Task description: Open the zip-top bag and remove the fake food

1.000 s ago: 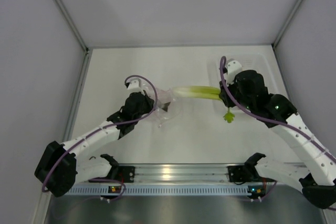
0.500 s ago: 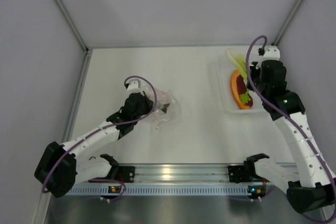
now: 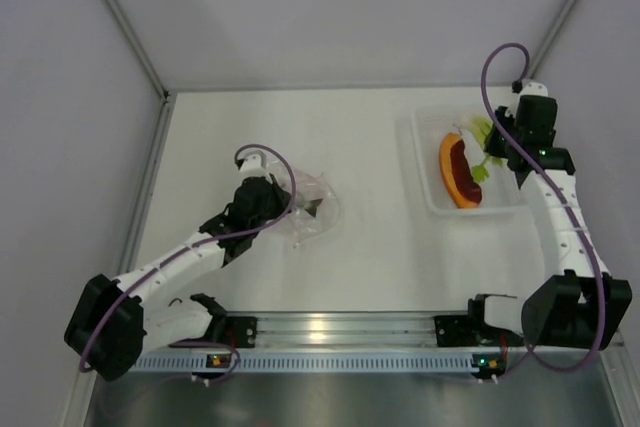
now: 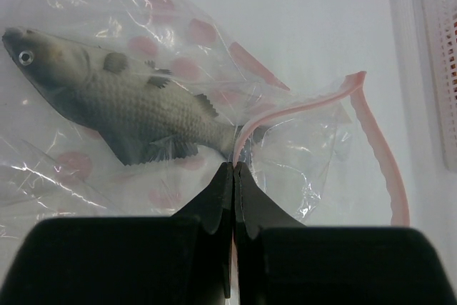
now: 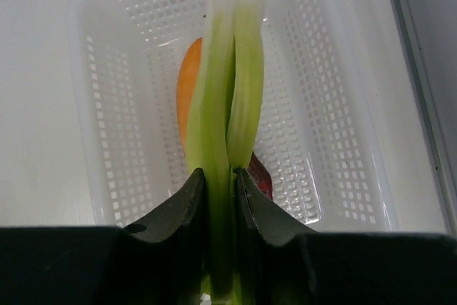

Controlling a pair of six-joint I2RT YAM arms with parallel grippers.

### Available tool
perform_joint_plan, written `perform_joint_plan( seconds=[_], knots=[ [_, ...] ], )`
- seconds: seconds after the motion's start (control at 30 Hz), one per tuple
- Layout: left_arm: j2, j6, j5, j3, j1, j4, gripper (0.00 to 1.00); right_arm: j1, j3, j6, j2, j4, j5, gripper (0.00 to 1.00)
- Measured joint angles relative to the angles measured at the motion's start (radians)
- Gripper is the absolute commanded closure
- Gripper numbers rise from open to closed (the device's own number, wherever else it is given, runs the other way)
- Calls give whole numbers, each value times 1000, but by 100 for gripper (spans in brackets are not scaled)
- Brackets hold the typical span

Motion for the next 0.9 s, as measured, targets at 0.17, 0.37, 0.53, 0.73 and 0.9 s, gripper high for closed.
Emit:
perform_joint_plan(
  seconds=[0.17,0.37,0.53,0.73,0.9],
  knots=[
    [0,0,18,0,6,-3,100,-19,-3,-25,29,27,-36,73],
    [0,15,53,0,7,-10,100,-64,-1,-24,181,20,23,48],
    [-18,22,99,3,7,-23,100,-64,23,-10,204,-11,106,1],
    [-21,21,154,35,9,-28,100,-25,47,4,120,1,149,1],
    [-22,17,190,69,9,-31,100,224,-66,49,-71,135,155,1]
  ],
)
